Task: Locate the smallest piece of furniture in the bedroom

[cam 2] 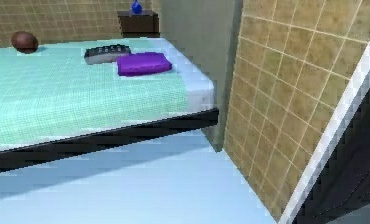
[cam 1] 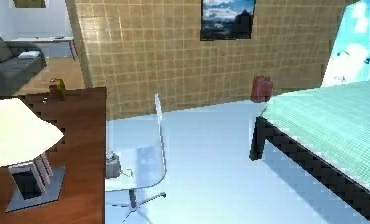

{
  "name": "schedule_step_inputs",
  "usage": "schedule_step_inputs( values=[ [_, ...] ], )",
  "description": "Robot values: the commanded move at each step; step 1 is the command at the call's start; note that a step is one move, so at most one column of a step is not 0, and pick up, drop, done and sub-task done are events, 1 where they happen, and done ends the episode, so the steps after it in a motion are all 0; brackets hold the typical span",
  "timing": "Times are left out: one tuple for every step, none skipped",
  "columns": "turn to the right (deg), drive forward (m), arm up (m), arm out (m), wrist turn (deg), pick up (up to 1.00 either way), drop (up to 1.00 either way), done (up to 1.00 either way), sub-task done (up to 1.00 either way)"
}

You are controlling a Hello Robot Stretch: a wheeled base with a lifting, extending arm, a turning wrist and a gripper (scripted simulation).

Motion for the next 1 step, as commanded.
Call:
schedule_step_inputs(
  values=[
    [21.0, 0.00, 0.00, 0.00, 0.0, 0.00, 0.00, 0.00, 0.00]
  ],
)
